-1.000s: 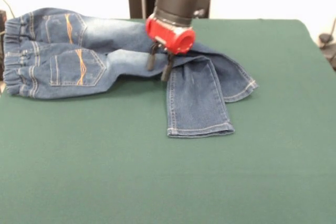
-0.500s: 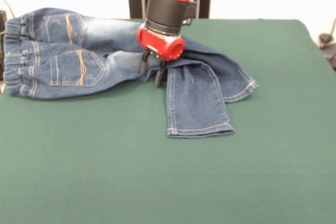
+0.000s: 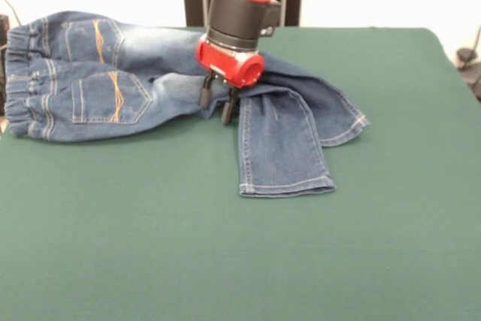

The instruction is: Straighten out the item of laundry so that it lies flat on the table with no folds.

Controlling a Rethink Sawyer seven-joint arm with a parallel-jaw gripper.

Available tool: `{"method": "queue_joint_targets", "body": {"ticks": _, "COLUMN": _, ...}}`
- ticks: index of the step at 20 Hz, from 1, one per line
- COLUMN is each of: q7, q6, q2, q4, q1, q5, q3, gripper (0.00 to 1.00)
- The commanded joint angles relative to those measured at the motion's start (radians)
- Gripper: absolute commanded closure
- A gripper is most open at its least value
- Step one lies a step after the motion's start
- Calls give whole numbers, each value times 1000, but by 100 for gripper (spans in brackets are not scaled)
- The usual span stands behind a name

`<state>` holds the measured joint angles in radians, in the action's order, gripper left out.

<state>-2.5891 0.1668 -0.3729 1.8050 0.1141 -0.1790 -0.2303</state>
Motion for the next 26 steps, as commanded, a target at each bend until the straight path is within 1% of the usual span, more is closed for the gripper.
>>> {"method": "queue_joint_targets", "body": {"ticks": 1, "q7": -75, "q6": -106, "q2": 78, "q4": 2, "q1": -40, "q5": 35, "q3": 173, "gripper": 0}}
{"method": "queue_joint_targets", "body": {"ticks": 3, "q7": -78, "q6": -128, "q2": 68, "q4": -6, "q1": -75, "q5": 55, "q3": 142, "gripper": 0}}
{"method": "queue_joint_targets", "body": {"ticks": 4, "q7": -67, "q6": -157, "q2": 64, "q4": -25, "q1": -118, "q5": 66, "q3": 98, "gripper": 0}}
{"method": "queue_joint_targets", "body": {"ticks": 5, "q7": -49, "q6": -187, "q2": 63, "q4": -44, "q1": -144, "q5": 66, "q3": 71, "gripper": 0}}
{"method": "queue_joint_targets", "body": {"ticks": 6, "q7": -11, "q6": -245, "q2": 61, "q4": -83, "q1": -194, "q5": 59, "q3": 13, "gripper": 0}}
{"method": "queue_joint_targets", "body": {"ticks": 9, "q7": 21, "q6": -362, "q2": 41, "q4": -127, "q1": -217, "q5": 52, "q3": -10, "gripper": 0}}
{"method": "queue_joint_targets", "body": {"ticks": 11, "q7": 30, "q6": -424, "q2": 8, "q4": -136, "q1": -207, "q5": 40, "q3": 12, "gripper": 0}}
{"method": "queue_joint_targets", "body": {"ticks": 13, "q7": 51, "q6": -493, "q2": -38, "q4": -141, "q1": -174, "q5": 28, "q3": 45, "gripper": 0}}
{"method": "queue_joint_targets", "body": {"ticks": 14, "q7": 72, "q6": -526, "q2": -62, "q4": -148, "q1": -136, "q5": 23, "q3": 81, "gripper": 0}}
{"method": "queue_joint_targets", "body": {"ticks": 16, "q7": 132, "q6": -573, "q2": -79, "q4": -179, "q1": -61, "q5": 4, "q3": 147, "gripper": 0}}
{"method": "queue_joint_targets", "body": {"ticks": 18, "q7": 178, "q6": -610, "q2": -75, "q4": -220, "q1": -13, "q5": -11, "q3": 186, "gripper": 0}}
{"method": "queue_joint_targets", "body": {"ticks": 21, "q7": 212, "q6": -640, "q2": -55, "q4": -273, "q1": 31, "q5": -32, "q3": 230, "gripper": 0}}
{"method": "queue_joint_targets", "body": {"ticks": 23, "q7": 212, "q6": -640, "q2": -31, "q4": -308, "q1": 41, "q5": -47, "q3": 244, "gripper": 0}}
{"method": "queue_joint_targets", "body": {"ticks": 26, "q7": 175, "q6": -638, "q2": 4, "q4": -361, "q1": 24, "q5": -76, "q3": 228, "gripper": 0}}
